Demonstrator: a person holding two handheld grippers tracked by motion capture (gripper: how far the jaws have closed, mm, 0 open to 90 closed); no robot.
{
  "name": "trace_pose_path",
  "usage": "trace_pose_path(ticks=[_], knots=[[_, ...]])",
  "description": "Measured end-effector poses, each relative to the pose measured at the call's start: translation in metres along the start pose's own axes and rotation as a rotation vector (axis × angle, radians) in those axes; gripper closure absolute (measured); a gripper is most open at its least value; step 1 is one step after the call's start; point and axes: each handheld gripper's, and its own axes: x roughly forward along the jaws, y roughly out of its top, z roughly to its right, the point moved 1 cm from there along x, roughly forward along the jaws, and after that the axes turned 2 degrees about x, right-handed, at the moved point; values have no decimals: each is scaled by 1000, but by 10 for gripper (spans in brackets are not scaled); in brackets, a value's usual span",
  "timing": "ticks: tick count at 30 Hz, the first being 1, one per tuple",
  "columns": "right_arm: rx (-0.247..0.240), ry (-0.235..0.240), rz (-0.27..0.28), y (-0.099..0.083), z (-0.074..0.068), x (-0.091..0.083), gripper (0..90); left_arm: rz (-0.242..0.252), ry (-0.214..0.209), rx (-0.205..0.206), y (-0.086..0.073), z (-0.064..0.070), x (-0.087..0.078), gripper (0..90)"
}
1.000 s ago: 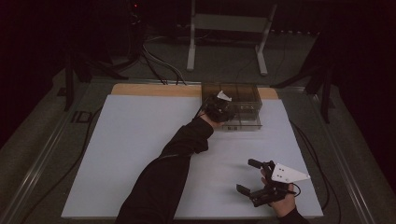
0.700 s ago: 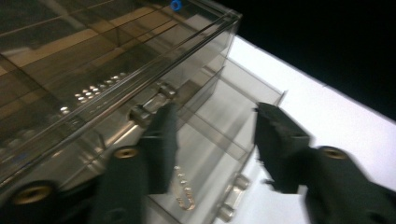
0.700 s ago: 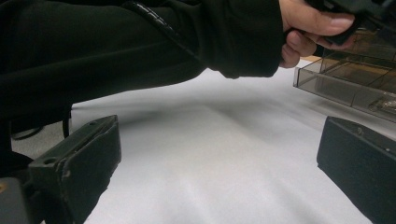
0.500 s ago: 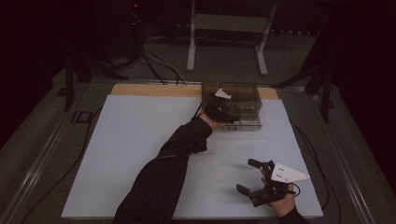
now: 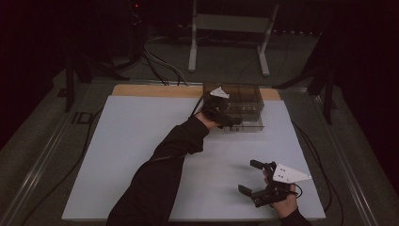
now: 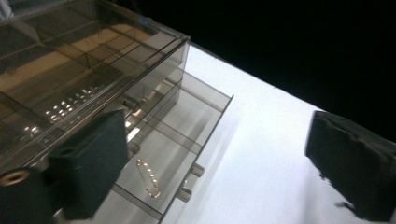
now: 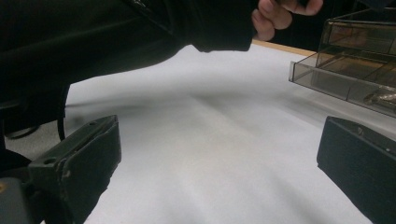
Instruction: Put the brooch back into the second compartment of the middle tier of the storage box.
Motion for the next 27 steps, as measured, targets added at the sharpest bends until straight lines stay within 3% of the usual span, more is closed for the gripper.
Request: trace_pose_path(ticks=[3,11,14,23,27], knots=[[-2,1,-1,0,0,1,0,-12,-8,20,1,3,-6,2],[-2,0,-6,-1,0,1,0,34,18,25,1,3,-31,1],[-1,-4,-9,-1,-1,1,0,27,22,33,-1,3,-38,1],[-4,-2,-14,-1,0,3,0,46,11,36,-13,-1,-60,1],[-8,-1,-19,-1,-1,3,0,28,28,30,-19,-3,-72,1]])
